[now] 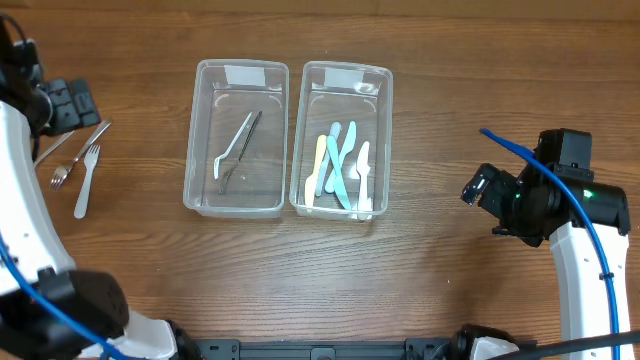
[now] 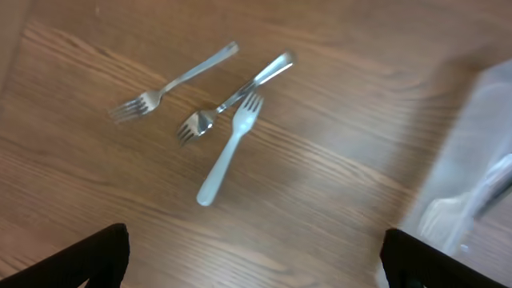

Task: Pack container
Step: 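Move the left gripper to the next metal fork and grasp it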

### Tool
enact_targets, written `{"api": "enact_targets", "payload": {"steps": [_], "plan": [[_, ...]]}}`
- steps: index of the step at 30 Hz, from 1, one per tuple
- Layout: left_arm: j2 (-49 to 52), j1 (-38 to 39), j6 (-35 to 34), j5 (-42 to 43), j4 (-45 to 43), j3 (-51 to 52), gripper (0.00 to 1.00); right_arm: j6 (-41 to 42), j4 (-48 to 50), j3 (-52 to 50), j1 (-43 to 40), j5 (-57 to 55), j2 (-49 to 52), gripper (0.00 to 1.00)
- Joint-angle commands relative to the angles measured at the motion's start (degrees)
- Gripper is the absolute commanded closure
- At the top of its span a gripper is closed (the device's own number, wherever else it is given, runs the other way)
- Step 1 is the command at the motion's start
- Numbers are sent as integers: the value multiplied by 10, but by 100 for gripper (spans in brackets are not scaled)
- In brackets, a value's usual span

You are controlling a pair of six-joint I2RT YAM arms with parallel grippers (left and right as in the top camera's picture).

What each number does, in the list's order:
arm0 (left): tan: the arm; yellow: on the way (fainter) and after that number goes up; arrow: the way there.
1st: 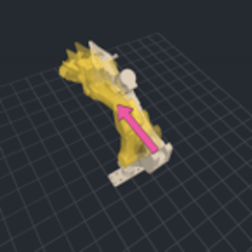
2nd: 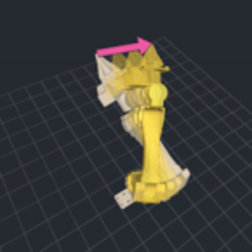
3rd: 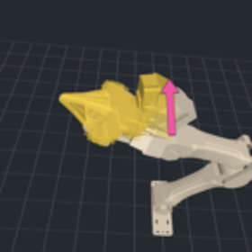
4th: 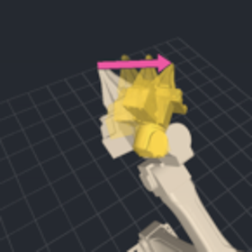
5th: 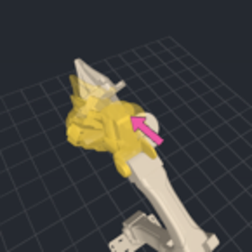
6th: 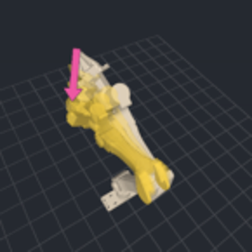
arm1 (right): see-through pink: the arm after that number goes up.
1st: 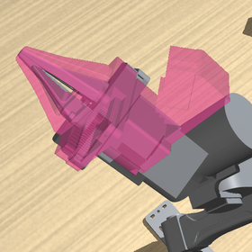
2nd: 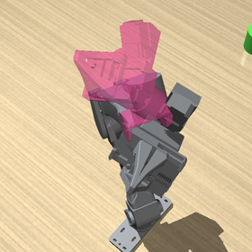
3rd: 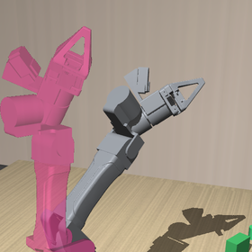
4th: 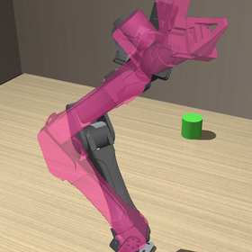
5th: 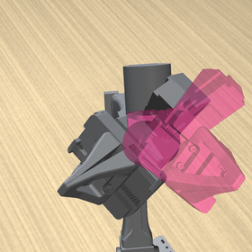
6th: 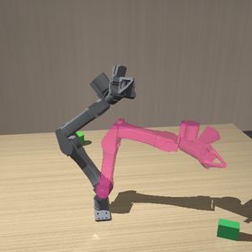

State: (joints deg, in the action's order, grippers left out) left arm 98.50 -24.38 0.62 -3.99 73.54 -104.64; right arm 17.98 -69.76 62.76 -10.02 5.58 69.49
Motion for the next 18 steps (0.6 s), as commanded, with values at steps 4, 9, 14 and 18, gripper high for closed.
{"api": "enact_targets", "payload": {"steps": [4,9,14,18], "plan": [[93,-42,93,46,-61,65,0,-3,3,2,3,1,1,0],[176,-45,134,90,-90,72,0,-5,4,2,3,0,1,0],[242,-45,136,89,-105,72,0,-4,5,2,3,-3,1,0],[273,-45,136,82,-122,72,0,-5,5,2,3,-4,1,0]]}}
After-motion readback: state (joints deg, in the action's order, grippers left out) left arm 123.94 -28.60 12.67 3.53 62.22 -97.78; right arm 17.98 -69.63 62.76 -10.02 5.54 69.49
